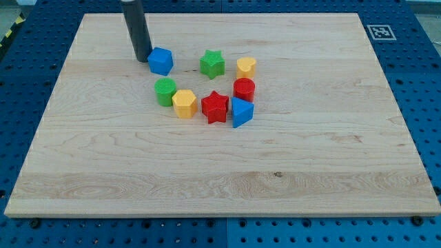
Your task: Place the green circle diagonal to the yellow hexagon
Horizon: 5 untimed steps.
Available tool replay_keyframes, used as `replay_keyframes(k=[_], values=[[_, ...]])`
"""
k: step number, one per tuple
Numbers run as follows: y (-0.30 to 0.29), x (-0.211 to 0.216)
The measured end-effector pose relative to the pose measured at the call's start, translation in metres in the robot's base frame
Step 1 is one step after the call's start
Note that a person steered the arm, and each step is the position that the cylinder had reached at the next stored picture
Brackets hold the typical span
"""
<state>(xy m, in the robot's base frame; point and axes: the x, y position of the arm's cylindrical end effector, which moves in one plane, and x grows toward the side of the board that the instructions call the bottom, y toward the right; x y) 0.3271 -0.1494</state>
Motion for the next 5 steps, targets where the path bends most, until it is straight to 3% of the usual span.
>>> replay_keyframes(k=[4,5], values=[[0.008,0.0],[-0.019,0.0]])
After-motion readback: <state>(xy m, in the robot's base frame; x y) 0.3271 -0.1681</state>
